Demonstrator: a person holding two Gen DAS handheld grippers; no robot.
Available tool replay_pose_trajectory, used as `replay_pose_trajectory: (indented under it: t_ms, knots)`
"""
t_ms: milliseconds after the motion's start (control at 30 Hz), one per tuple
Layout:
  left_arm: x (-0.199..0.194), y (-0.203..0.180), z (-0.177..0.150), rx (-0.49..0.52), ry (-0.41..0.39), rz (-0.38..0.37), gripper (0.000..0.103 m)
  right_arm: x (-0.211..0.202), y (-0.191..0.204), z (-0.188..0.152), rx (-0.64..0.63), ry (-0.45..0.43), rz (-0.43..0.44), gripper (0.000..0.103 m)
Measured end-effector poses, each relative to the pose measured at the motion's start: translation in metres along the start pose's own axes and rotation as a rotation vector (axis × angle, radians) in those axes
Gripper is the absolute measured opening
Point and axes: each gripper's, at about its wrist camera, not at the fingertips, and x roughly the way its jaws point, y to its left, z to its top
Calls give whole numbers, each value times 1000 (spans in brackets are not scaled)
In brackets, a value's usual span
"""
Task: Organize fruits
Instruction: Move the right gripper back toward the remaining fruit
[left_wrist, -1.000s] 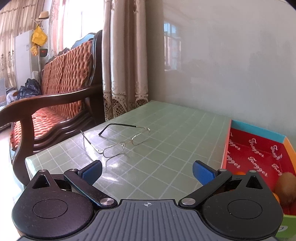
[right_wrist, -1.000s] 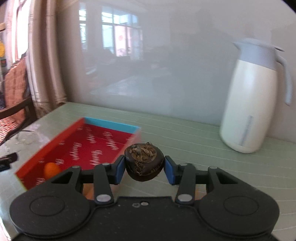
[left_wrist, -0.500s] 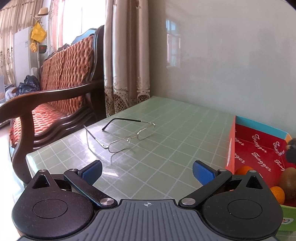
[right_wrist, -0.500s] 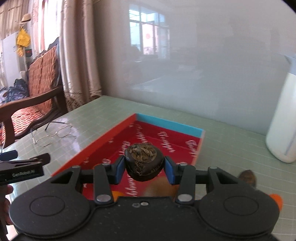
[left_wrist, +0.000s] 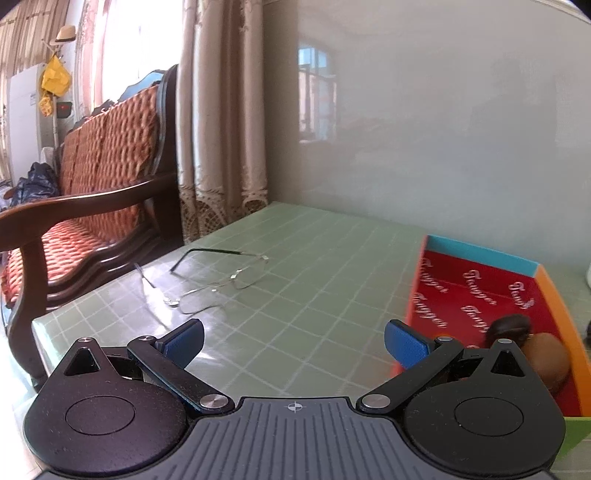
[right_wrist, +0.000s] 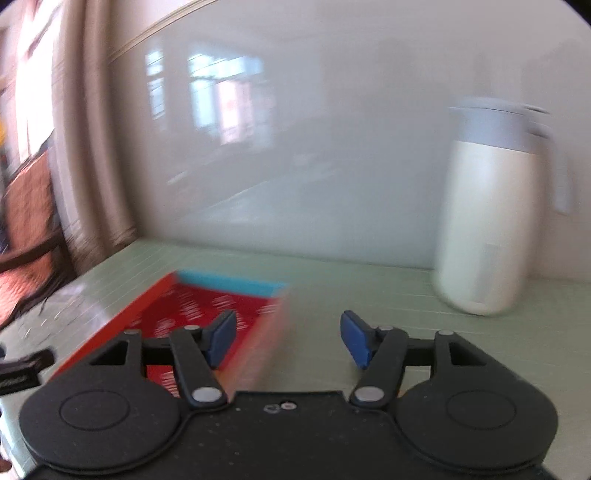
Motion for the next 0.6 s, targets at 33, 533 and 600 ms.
replay_pose_trajectory:
  t_ms: [33, 533, 600]
  knots:
    - [-2, -5, 0, 2, -1, -11, 103, -7, -17, 1, 30, -10, -32, 63]
    - [-34, -86, -1, 55, -31, -187, 103, -65, -114, -23, 131, -10, -194, 64]
    - [-39, -97, -1, 60, -39, -208, 103, -70, -118, -25, 130, -9, -202, 64]
